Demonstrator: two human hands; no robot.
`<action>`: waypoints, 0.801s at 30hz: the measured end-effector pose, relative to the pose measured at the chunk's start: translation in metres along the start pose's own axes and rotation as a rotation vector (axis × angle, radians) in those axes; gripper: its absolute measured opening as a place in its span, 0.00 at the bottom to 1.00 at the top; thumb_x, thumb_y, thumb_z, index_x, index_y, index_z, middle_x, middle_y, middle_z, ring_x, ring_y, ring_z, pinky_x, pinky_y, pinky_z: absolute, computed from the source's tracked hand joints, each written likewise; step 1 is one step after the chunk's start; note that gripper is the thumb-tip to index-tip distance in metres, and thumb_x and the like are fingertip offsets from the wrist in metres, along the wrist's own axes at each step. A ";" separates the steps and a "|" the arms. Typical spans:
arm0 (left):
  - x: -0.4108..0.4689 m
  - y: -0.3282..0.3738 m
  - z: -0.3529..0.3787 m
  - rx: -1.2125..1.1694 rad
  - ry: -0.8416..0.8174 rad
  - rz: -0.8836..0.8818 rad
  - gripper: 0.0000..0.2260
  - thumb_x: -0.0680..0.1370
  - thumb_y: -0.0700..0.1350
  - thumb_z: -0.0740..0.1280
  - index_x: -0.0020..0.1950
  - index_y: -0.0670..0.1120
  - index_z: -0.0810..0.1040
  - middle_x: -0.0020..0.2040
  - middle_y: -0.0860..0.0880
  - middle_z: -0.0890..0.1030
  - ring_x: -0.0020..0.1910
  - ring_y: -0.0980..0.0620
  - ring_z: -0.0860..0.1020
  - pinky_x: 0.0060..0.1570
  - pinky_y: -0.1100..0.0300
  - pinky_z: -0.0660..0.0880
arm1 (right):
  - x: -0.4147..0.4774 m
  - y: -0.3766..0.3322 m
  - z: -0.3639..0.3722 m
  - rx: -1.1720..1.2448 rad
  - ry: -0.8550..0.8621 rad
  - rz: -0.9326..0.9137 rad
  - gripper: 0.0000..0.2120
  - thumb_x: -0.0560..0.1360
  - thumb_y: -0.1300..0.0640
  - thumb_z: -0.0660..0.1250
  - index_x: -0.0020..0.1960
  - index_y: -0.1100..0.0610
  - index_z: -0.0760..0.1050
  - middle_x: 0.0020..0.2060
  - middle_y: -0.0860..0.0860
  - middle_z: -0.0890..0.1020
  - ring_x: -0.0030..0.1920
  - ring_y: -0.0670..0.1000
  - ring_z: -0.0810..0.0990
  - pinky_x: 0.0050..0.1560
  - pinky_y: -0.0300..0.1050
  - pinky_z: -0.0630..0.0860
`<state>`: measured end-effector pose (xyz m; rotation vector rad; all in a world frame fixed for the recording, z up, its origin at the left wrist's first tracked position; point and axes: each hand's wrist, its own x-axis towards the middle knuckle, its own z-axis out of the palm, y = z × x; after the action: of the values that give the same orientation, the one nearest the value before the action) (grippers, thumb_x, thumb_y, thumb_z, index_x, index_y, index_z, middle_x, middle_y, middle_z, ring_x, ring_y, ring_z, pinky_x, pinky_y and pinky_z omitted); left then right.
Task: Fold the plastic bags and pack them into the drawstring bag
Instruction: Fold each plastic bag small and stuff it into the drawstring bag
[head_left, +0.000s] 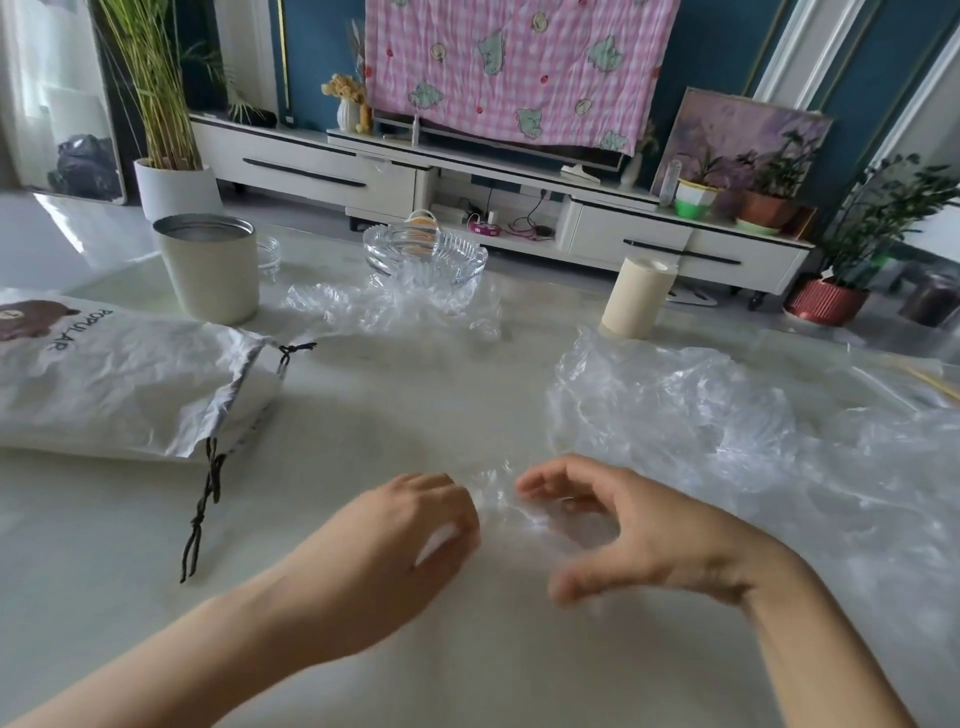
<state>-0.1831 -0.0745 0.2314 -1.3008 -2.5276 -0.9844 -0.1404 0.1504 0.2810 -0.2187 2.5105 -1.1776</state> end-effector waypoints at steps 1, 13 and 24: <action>0.002 -0.001 -0.004 -0.062 0.035 -0.067 0.08 0.76 0.55 0.58 0.41 0.54 0.73 0.37 0.59 0.76 0.37 0.61 0.74 0.38 0.70 0.68 | 0.001 0.001 0.002 -0.066 -0.035 0.020 0.30 0.59 0.49 0.79 0.57 0.39 0.72 0.56 0.33 0.74 0.58 0.29 0.70 0.57 0.24 0.66; -0.003 -0.001 -0.011 0.078 0.118 -0.098 0.11 0.68 0.64 0.61 0.40 0.59 0.74 0.44 0.62 0.73 0.43 0.66 0.71 0.40 0.72 0.66 | 0.010 0.000 0.008 -0.060 0.177 0.003 0.05 0.71 0.49 0.71 0.44 0.50 0.81 0.42 0.44 0.84 0.45 0.41 0.81 0.53 0.38 0.75; 0.001 0.007 -0.001 0.532 0.137 -0.584 0.13 0.80 0.61 0.51 0.49 0.52 0.60 0.38 0.52 0.69 0.51 0.49 0.78 0.37 0.58 0.65 | 0.047 0.008 0.040 -0.510 0.724 0.114 0.21 0.76 0.41 0.59 0.34 0.54 0.59 0.29 0.48 0.69 0.35 0.52 0.68 0.35 0.45 0.62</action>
<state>-0.1785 -0.0718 0.2358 -0.3475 -2.8216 -0.3795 -0.1683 0.1137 0.2397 0.2803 3.3681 -0.6034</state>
